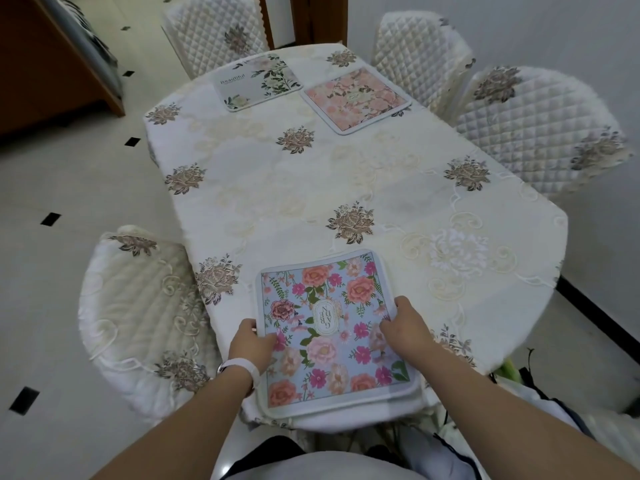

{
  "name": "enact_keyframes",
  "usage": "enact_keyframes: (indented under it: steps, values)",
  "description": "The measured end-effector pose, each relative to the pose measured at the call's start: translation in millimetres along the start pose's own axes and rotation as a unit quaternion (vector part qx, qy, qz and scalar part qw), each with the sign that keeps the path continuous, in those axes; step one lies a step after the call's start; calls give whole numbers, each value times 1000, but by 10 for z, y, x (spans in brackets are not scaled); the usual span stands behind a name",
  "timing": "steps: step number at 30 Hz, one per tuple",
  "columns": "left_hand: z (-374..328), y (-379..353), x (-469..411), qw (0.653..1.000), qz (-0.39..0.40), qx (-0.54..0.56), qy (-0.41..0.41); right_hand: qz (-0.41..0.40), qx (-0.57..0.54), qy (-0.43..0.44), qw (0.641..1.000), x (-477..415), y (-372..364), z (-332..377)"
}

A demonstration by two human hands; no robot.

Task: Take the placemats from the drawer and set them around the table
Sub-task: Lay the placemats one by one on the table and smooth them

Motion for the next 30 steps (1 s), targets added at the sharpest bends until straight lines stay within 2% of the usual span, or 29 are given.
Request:
enact_keyframes:
  steps: [6, 18, 30]
  values:
    - [-61, 85, 65, 998, 3, 61, -4, -2, -49, 21, 999, 50, 53, 42]
    - [-147, 328, 296, 986, -21, 164, -18, -18, -72, 47, 996, 233, 170, 214]
    - [-361, 1371, 111, 963, -4, 265, -58, -65, -105, 82, 989, 695, 97, 1100]
Point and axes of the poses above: each hand's wrist, its own x-axis away from the middle knuckle, its own y-axis out of the back of the hand, z = x × y, the point moved 2 cm from there along -x, towards the middle knuckle, and after that the axes turned 14 degrees about -z, right-handed, at the moved point
